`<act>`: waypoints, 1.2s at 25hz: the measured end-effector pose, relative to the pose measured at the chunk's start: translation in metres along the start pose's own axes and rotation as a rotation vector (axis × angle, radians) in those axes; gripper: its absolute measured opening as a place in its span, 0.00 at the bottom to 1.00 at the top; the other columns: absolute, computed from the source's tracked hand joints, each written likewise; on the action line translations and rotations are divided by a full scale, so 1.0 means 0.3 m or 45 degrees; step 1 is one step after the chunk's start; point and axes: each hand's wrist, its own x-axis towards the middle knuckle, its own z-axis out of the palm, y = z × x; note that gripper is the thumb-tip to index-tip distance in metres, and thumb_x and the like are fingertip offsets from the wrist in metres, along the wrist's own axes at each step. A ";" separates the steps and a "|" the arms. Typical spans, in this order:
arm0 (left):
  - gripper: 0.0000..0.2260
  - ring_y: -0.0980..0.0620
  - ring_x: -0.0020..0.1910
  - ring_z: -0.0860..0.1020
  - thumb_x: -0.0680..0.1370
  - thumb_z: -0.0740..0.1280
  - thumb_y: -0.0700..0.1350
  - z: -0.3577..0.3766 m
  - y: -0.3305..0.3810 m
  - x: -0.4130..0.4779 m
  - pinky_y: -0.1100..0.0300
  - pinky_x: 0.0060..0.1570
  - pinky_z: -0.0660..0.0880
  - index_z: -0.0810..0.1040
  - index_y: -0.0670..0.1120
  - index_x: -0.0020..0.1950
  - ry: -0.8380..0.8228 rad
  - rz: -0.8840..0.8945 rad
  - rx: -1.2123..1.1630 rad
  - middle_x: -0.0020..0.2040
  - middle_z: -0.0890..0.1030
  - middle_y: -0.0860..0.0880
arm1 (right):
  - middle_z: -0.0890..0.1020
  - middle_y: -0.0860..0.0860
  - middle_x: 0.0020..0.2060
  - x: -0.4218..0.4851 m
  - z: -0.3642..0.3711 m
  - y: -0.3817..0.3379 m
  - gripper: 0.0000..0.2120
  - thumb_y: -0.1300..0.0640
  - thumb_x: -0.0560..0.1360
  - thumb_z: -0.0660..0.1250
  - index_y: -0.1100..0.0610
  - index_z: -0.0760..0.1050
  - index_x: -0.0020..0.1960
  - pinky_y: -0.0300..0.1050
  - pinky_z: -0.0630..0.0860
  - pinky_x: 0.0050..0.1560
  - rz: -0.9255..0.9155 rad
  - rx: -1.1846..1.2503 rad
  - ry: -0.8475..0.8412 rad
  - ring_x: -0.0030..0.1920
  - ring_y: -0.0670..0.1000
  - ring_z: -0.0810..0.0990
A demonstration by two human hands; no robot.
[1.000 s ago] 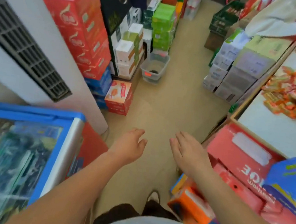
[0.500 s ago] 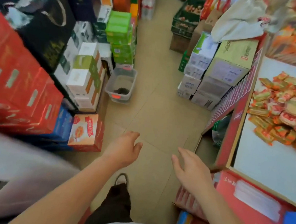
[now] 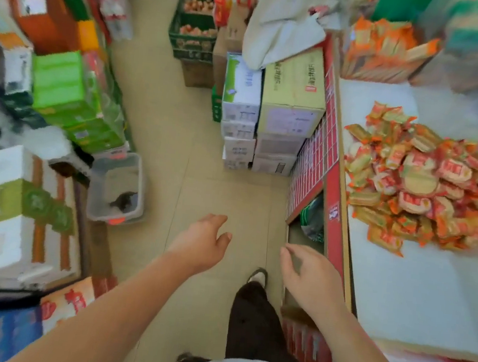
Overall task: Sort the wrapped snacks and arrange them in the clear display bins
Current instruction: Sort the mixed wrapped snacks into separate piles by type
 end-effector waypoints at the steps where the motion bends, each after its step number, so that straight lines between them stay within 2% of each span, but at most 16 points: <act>1: 0.24 0.46 0.73 0.71 0.85 0.60 0.53 -0.016 0.031 0.096 0.50 0.70 0.71 0.66 0.47 0.79 -0.008 0.006 0.000 0.76 0.71 0.48 | 0.82 0.44 0.63 0.085 -0.025 0.018 0.19 0.42 0.83 0.61 0.49 0.79 0.69 0.38 0.74 0.60 0.004 0.009 0.011 0.63 0.44 0.79; 5: 0.24 0.48 0.75 0.69 0.85 0.61 0.53 -0.116 0.187 0.430 0.52 0.73 0.68 0.66 0.47 0.80 -0.016 0.031 -0.025 0.76 0.71 0.47 | 0.84 0.45 0.59 0.391 -0.178 0.086 0.18 0.44 0.83 0.62 0.51 0.82 0.65 0.38 0.75 0.56 0.029 0.013 0.037 0.60 0.46 0.80; 8: 0.24 0.49 0.76 0.69 0.84 0.62 0.53 -0.218 0.279 0.639 0.54 0.74 0.67 0.66 0.47 0.80 -0.025 0.053 -0.042 0.77 0.71 0.48 | 0.85 0.43 0.50 0.593 -0.275 0.118 0.16 0.44 0.83 0.61 0.50 0.84 0.59 0.38 0.75 0.46 0.061 0.014 0.090 0.52 0.45 0.81; 12: 0.23 0.46 0.73 0.72 0.84 0.63 0.51 -0.342 0.376 0.974 0.52 0.71 0.70 0.69 0.47 0.78 -0.037 0.117 0.024 0.74 0.74 0.47 | 0.80 0.42 0.40 0.857 -0.354 0.162 0.18 0.40 0.81 0.55 0.47 0.81 0.50 0.42 0.77 0.38 0.165 0.040 0.149 0.42 0.44 0.78; 15: 0.21 0.43 0.69 0.76 0.82 0.63 0.53 -0.392 0.501 1.257 0.49 0.66 0.74 0.73 0.48 0.74 -0.079 0.305 0.089 0.70 0.78 0.46 | 0.80 0.45 0.37 1.045 -0.396 0.208 0.23 0.37 0.79 0.53 0.50 0.80 0.45 0.49 0.78 0.38 0.282 0.093 0.227 0.39 0.47 0.79; 18: 0.19 0.43 0.67 0.77 0.83 0.63 0.50 -0.391 0.676 1.480 0.49 0.65 0.75 0.73 0.46 0.73 -0.248 0.523 0.190 0.68 0.79 0.45 | 0.84 0.47 0.41 1.175 -0.462 0.233 0.16 0.43 0.79 0.60 0.51 0.82 0.47 0.51 0.80 0.42 0.455 0.134 0.386 0.44 0.50 0.83; 20: 0.19 0.44 0.63 0.80 0.83 0.62 0.51 -0.368 0.808 1.584 0.48 0.61 0.77 0.73 0.49 0.73 -0.396 0.697 0.245 0.65 0.80 0.46 | 0.84 0.46 0.42 1.216 -0.514 0.258 0.15 0.42 0.79 0.59 0.48 0.80 0.48 0.51 0.80 0.44 0.617 0.198 0.444 0.46 0.50 0.83; 22: 0.20 0.44 0.59 0.81 0.83 0.61 0.51 -0.324 0.924 1.646 0.48 0.56 0.78 0.70 0.52 0.75 -0.542 0.892 0.343 0.65 0.80 0.46 | 0.85 0.43 0.50 1.215 -0.545 0.283 0.17 0.38 0.80 0.57 0.44 0.81 0.56 0.54 0.80 0.55 0.777 0.232 0.467 0.54 0.48 0.84; 23: 0.21 0.45 0.59 0.81 0.84 0.61 0.50 -0.298 0.974 1.665 0.49 0.57 0.77 0.69 0.51 0.77 -0.595 0.966 0.379 0.66 0.78 0.47 | 0.84 0.42 0.56 1.205 -0.556 0.298 0.18 0.38 0.80 0.59 0.44 0.80 0.62 0.57 0.78 0.61 0.844 0.277 0.478 0.58 0.47 0.83; 24: 0.21 0.46 0.60 0.80 0.85 0.61 0.51 -0.267 1.031 1.679 0.51 0.59 0.76 0.68 0.49 0.78 -0.650 1.015 0.428 0.69 0.77 0.47 | 0.83 0.43 0.60 1.189 -0.570 0.316 0.19 0.40 0.81 0.60 0.45 0.79 0.66 0.57 0.78 0.63 0.905 0.342 0.506 0.59 0.47 0.82; 27: 0.21 0.47 0.68 0.76 0.84 0.62 0.51 -0.168 1.124 1.699 0.54 0.65 0.73 0.70 0.48 0.77 -0.776 1.138 0.473 0.73 0.75 0.47 | 0.81 0.44 0.65 1.137 -0.571 0.357 0.20 0.40 0.82 0.59 0.45 0.76 0.70 0.48 0.80 0.56 1.035 0.465 0.590 0.59 0.46 0.82; 30: 0.24 0.48 0.72 0.73 0.83 0.63 0.51 -0.073 1.167 1.730 0.54 0.71 0.70 0.67 0.49 0.79 -0.869 1.118 0.501 0.75 0.73 0.48 | 0.80 0.42 0.64 1.131 -0.566 0.417 0.22 0.38 0.82 0.58 0.45 0.77 0.70 0.46 0.79 0.58 1.112 0.545 0.680 0.62 0.44 0.80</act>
